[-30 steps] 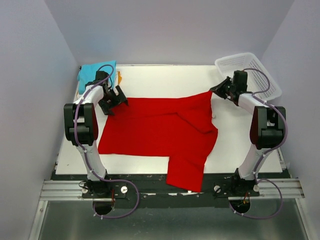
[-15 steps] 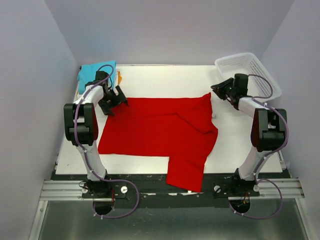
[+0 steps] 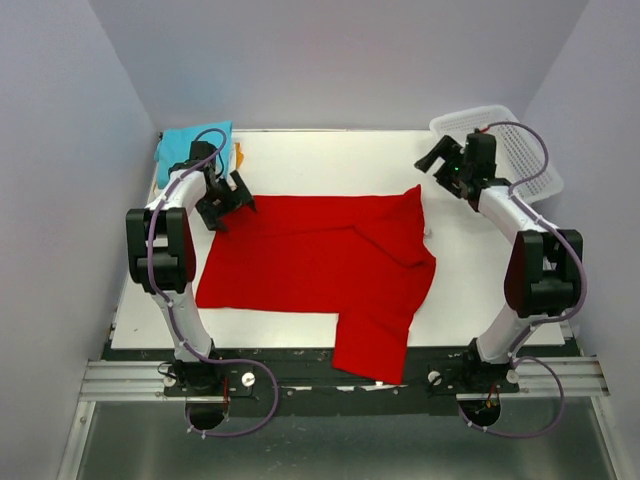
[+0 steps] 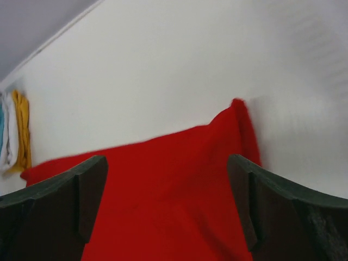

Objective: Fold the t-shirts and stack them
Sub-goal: Fold the flattened tshirt in 1/3 of the way

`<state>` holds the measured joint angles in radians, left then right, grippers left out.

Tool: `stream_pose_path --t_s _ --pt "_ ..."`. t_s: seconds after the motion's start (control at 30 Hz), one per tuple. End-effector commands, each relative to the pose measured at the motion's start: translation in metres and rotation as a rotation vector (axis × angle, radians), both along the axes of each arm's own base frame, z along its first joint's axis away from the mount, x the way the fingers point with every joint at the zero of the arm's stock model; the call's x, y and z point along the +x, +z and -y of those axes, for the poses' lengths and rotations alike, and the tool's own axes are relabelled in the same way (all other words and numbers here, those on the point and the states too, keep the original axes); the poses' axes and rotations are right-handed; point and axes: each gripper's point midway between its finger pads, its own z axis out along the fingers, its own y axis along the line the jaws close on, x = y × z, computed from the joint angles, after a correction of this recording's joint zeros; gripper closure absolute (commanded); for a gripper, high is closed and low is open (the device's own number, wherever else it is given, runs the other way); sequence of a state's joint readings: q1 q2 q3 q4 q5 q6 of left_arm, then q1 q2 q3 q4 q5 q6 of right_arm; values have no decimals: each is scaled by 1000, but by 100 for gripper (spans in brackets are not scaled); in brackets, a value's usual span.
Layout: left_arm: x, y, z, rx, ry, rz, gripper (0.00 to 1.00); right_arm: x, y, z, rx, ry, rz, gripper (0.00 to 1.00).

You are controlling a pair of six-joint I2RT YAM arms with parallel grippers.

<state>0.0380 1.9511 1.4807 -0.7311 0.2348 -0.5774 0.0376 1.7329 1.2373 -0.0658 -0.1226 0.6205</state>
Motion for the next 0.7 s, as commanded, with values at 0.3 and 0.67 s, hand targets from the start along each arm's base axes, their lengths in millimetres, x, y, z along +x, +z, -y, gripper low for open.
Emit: stream_pose_path --t_s 0.3,0.67 --pt "18 33 44 -124 -42 116 1 -104 -113 -55 -50 106 -303 0" --pt "11 15 87 -141 -105 49 1 -100 -158 12 -59 -119 -434 0"
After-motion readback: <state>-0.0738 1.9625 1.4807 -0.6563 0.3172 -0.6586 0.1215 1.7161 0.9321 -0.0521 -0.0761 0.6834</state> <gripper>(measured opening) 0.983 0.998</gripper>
